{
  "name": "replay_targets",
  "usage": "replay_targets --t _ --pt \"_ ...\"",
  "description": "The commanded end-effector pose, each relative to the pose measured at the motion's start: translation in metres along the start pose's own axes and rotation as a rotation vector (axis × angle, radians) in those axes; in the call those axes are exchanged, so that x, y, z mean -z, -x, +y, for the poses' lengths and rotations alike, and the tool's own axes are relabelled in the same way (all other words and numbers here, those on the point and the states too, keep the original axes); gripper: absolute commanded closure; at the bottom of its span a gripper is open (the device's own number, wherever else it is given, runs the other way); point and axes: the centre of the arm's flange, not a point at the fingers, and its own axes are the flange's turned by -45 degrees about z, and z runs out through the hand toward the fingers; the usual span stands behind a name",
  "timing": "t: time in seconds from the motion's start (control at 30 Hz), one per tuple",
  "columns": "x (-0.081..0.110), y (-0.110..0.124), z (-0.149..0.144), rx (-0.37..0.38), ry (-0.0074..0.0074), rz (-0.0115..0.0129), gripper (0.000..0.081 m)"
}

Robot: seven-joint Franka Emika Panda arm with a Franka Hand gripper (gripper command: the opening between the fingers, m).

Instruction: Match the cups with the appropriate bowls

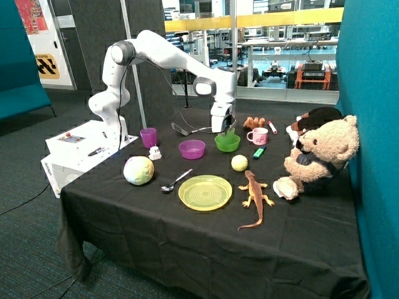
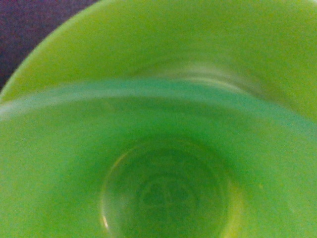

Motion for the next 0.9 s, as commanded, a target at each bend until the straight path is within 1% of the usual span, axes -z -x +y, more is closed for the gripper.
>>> replay_targets --t 0.0,0.13,0.2,0.3,0.33,0.57,0.87 --pt "-0.0041 0.0019 0.0049 0.012 0.0031 0.0013 0.0619" --pt "-0.0018 0.0017 0.0086 0.015 0.0031 0.0013 0.0508" --pt "-0.0016 0.0017 0.0091 0.015 0.0031 0.0013 0.0486" --pt "-0.0012 0.0025 0.0101 0.024 0.0031 0.0013 0.0375" --pt "-0.0012 0.0027 0.0102 0.025 0.0031 0.0013 0.0350" --pt "-0.0001 0.0029 0.0097 0.034 0.0031 0.0012 0.0265" --pt "0.0026 0.0031 0.0053 0.048 0.0031 0.0012 0.0207"
